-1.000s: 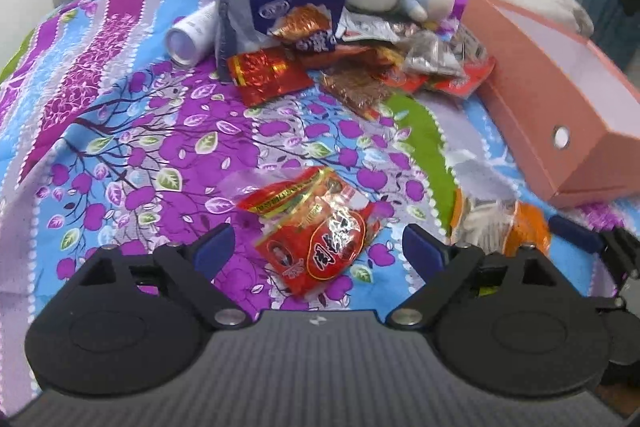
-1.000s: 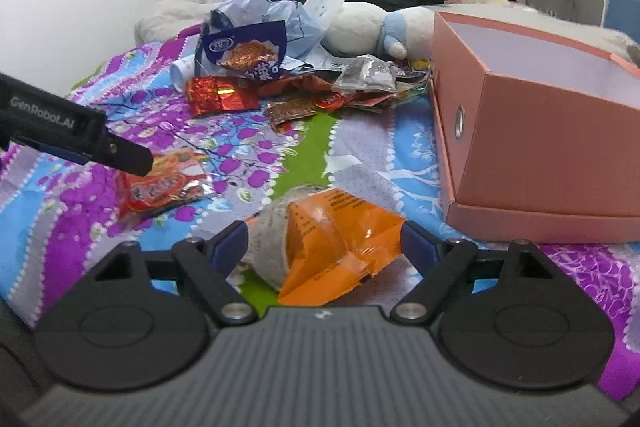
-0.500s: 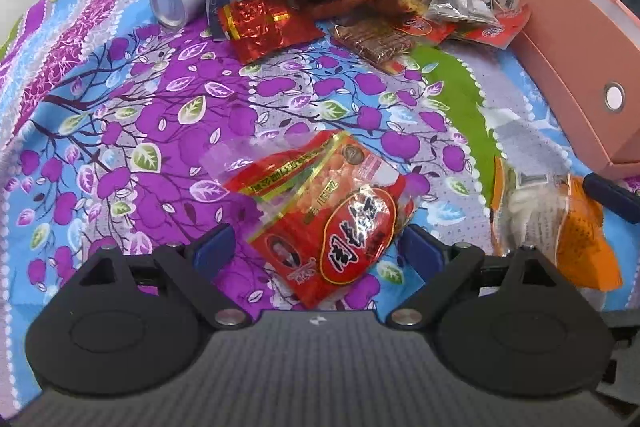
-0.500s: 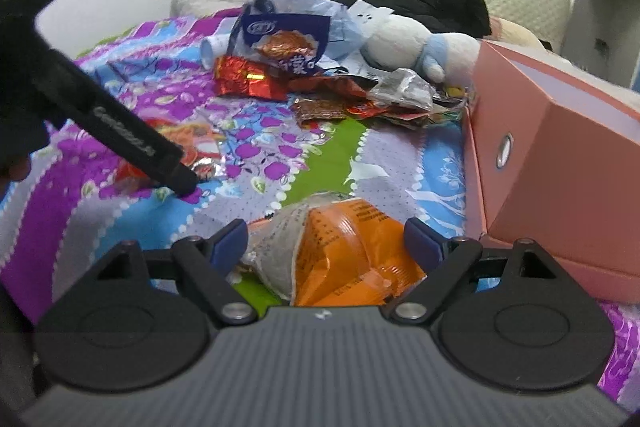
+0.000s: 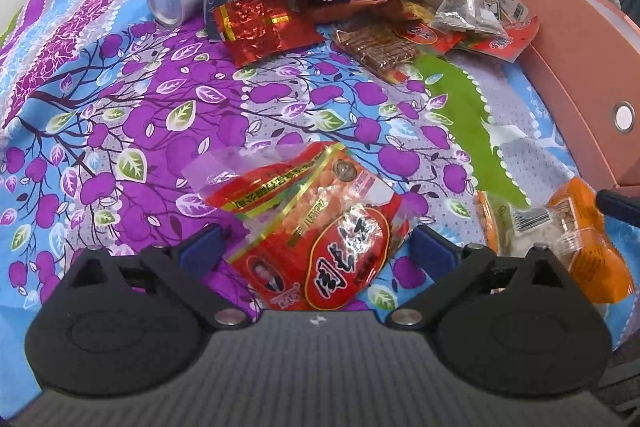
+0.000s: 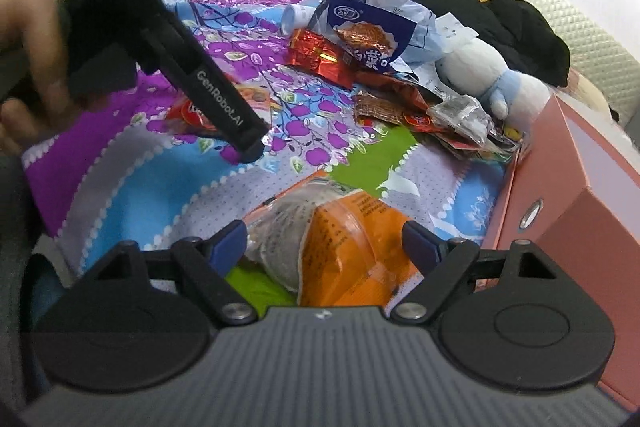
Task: Organize snacks
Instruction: 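Close the right tool on the orange bag while the left tool grasps the red-and-white packet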
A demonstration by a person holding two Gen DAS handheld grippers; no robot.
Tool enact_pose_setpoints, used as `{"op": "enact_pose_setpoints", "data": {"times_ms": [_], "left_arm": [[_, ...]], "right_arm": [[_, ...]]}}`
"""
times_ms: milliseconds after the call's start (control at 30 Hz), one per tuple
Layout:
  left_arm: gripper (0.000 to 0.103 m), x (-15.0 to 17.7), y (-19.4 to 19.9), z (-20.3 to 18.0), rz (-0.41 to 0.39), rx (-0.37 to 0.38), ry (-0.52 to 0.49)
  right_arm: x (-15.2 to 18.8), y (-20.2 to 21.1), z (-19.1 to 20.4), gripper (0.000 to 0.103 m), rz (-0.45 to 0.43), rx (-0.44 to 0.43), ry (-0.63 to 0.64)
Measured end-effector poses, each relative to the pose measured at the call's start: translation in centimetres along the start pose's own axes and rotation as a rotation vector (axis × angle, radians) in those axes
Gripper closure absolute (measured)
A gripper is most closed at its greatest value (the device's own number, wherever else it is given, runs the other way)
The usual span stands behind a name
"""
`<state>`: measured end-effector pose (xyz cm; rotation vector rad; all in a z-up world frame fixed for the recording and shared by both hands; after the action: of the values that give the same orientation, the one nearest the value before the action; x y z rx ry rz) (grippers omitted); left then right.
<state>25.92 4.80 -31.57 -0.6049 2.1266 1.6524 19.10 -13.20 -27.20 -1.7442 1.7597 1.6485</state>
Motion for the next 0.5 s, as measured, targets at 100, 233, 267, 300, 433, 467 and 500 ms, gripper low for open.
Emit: {"op": "enact_pose_setpoints", "data": {"times_ms": [100, 233, 267, 300, 433, 467, 500], "left_arm": [[0.006, 0.0, 0.1, 0.0, -0.011, 0.001, -0.003], [0.016, 0.0, 0.3, 0.1, -0.030, 0.006, -0.004], [0.017, 0.0, 0.4, 0.1, -0.034, 0.008, -0.004], [0.018, 0.0, 0.5, 0.1, -0.037, 0.009, -0.003], [0.023, 0.1, 0.7, 0.1, -0.050, 0.014, 0.000], [0.025, 0.1, 0.7, 0.1, -0.054, 0.015, 0.000], [0.025, 0.1, 0.8, 0.2, -0.057, 0.014, 0.001]], "right_arm": [[-0.1, 0.6, -0.6, 0.017, -0.002, 0.026, -0.028], [-0.2, 1.3, -2.5, 0.017, 0.013, 0.029, -0.208], [-0.2, 1.3, -3.1, 0.017, 0.020, 0.031, -0.274], [-0.1, 1.2, -3.6, 0.017, 0.039, 0.038, -0.347], [1.4, -0.2, -4.8, 0.017, 0.133, -0.016, -0.637], [1.9, -0.6, -4.9, 0.017, 0.162, -0.026, -0.692], [2.2, -1.0, -4.6, 0.017, 0.178, -0.036, -0.718]]}}
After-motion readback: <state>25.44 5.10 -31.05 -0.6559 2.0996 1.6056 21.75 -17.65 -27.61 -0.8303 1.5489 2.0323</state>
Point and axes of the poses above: each gripper's, at about its wrist camera, not at the fingertips, and y roughly against the way its jaws point, z to its left, x to its underside, the point moved 7 cm from there along -y, roughly the way its jaws point, and after that the axes turned 12 degrees about x, right-handed, at the moved point
